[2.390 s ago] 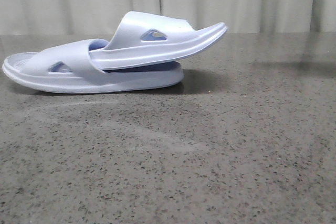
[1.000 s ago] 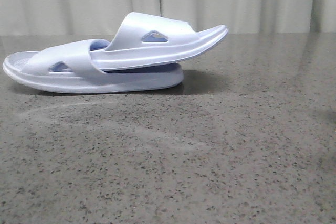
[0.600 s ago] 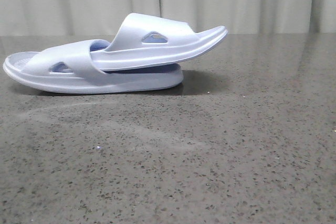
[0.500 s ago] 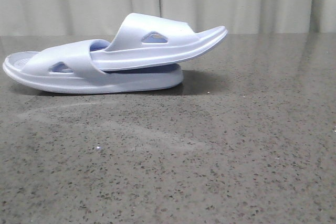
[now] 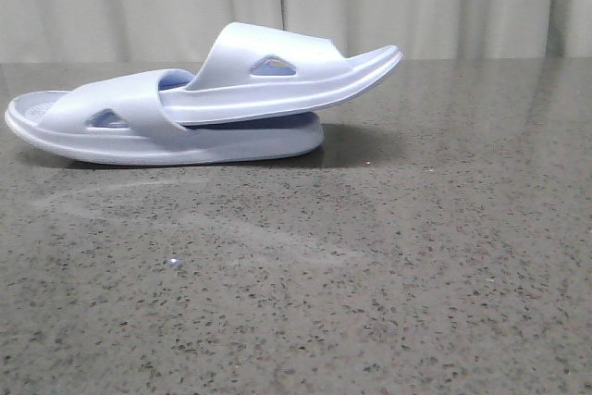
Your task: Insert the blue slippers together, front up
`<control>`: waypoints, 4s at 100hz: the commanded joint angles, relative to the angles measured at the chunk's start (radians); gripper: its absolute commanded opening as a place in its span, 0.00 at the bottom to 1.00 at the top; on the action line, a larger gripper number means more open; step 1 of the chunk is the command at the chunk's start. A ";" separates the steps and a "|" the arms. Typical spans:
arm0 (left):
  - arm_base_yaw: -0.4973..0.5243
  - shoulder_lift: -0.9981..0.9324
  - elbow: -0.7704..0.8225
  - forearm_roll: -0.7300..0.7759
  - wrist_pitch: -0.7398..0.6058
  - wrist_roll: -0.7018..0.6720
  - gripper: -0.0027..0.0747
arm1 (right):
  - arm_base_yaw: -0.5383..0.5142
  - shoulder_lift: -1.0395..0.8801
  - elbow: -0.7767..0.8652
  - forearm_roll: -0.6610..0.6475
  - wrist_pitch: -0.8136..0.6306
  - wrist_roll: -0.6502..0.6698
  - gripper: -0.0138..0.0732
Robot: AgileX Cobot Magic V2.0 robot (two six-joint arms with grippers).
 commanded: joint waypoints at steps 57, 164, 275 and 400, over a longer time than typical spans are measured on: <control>-0.011 0.005 -0.025 -0.026 -0.020 -0.010 0.05 | 0.001 0.002 -0.026 0.002 0.001 -0.012 0.07; 0.431 -0.184 0.220 1.156 0.169 -1.059 0.05 | 0.001 0.002 -0.026 0.002 0.001 -0.012 0.07; 0.431 -0.185 0.220 1.143 0.186 -1.058 0.05 | 0.001 0.002 -0.026 0.002 -0.077 -0.012 0.07; 0.433 -0.185 0.220 1.143 0.186 -1.058 0.05 | -0.371 -0.247 0.181 -1.452 0.140 1.083 0.07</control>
